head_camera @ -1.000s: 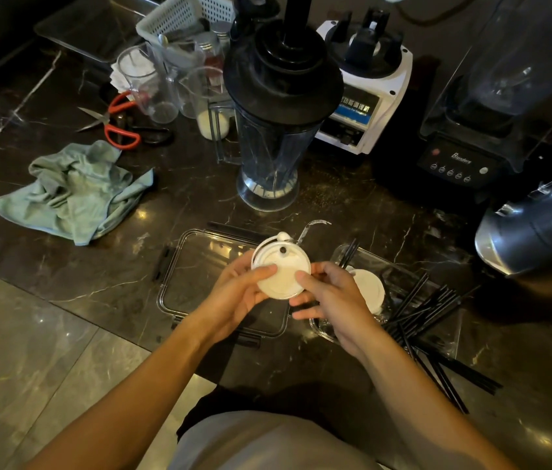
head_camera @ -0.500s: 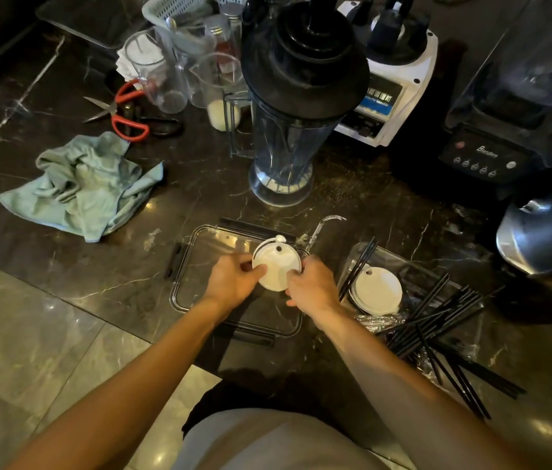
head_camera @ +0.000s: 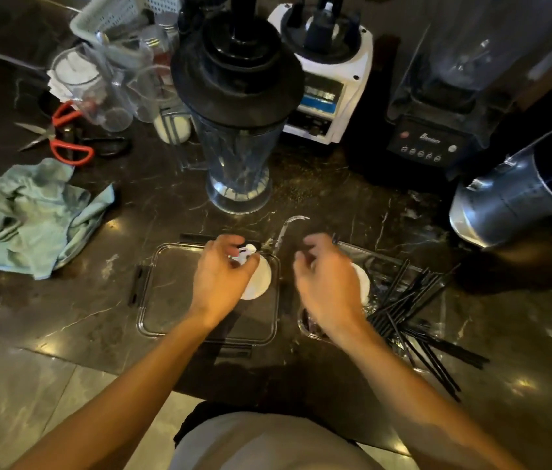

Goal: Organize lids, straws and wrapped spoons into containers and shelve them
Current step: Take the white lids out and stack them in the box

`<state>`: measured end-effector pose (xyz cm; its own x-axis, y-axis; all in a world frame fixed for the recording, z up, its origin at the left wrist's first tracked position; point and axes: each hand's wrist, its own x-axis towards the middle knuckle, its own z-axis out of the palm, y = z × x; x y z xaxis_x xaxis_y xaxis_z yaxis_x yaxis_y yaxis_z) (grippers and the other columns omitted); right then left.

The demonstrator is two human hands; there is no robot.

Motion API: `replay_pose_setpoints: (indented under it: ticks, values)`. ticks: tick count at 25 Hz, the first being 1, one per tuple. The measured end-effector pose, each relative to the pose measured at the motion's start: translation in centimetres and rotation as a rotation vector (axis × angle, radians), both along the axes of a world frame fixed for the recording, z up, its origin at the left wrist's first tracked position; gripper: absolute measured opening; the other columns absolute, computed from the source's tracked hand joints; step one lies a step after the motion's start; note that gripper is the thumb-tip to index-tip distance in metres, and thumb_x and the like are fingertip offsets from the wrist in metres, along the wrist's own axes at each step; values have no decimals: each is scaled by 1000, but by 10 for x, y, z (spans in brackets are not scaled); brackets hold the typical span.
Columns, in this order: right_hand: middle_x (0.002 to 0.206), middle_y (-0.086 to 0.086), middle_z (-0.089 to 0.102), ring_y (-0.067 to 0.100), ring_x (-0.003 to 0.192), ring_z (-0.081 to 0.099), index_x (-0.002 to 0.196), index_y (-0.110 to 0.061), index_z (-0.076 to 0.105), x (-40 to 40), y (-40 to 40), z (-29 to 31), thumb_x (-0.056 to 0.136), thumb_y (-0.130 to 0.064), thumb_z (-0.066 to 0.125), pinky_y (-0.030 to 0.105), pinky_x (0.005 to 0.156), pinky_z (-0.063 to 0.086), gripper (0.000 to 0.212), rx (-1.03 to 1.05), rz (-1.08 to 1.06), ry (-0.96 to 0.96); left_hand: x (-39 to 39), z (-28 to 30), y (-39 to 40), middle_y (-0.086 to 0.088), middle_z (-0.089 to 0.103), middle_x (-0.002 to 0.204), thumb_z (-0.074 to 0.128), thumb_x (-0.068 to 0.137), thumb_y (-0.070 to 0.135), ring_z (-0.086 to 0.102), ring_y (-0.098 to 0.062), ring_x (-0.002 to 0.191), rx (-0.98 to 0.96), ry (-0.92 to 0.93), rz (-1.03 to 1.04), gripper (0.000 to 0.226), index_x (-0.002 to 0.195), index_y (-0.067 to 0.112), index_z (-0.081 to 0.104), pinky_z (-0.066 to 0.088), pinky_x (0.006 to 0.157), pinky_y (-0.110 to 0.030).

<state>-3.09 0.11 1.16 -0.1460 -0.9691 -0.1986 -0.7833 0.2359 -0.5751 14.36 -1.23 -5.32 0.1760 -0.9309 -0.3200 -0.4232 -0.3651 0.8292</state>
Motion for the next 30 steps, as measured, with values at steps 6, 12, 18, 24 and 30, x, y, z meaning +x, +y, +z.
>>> replay_pose_setpoints:
  ticks: [6,12,18,24,30]
  values:
    - [113,5,75,27,104,70,121,-18,67,-116,3,-21,98,-26,65,37,84,55,25,119,-214,46,-123,45,13,-10,70,104,69,96,14,71,-19,91,355,544,-134,25,120,7,67,61,81,-30]
    - [107,8,73,30,102,69,107,-14,70,-131,-2,-50,95,-23,63,32,73,45,16,218,-16,153,-175,5,33,-13,70,119,71,91,19,66,-26,110,606,497,111,42,129,4,61,54,104,-46]
    - [125,19,60,37,106,65,121,-3,61,-132,-1,-64,96,-24,62,38,83,52,32,281,65,128,-191,2,21,-19,71,120,63,97,9,69,-29,107,626,568,345,16,112,5,63,58,91,-42]
    - [121,8,55,29,83,71,116,-13,61,-142,5,-57,95,-24,63,48,78,62,23,262,24,14,-192,1,25,-20,69,124,65,99,10,68,-28,104,620,581,423,33,130,-2,62,56,65,-26]
    - [116,0,52,24,86,69,108,-21,60,-145,13,-53,96,-26,64,48,77,62,14,213,-29,-49,-191,7,27,-11,66,110,66,98,9,65,-25,102,574,586,384,32,128,1,63,57,77,-30]
